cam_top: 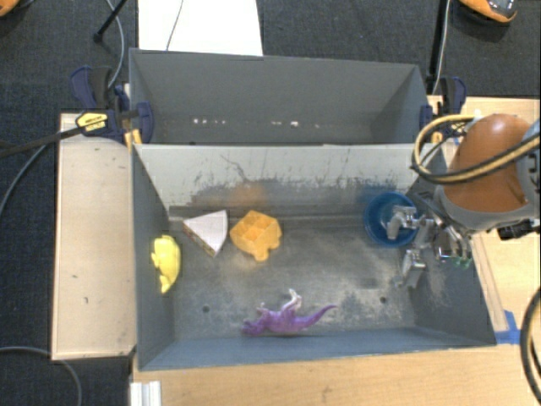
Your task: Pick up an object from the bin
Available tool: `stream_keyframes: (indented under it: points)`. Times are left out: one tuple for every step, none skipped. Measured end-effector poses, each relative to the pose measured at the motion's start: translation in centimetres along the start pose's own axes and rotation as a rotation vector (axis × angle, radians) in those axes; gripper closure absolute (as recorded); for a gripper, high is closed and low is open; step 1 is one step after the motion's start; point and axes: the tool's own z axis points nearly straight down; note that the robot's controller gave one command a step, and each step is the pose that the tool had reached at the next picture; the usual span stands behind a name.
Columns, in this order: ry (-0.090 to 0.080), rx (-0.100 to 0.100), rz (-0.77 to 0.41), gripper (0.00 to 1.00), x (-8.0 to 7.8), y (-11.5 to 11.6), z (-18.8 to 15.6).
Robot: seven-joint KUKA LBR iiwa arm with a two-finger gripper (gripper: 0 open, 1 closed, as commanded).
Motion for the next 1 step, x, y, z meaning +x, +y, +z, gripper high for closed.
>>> stream_keyframes:
  points:
    - [-0.002,0.000,0.066,0.00,-4.63,0.84,3.82]
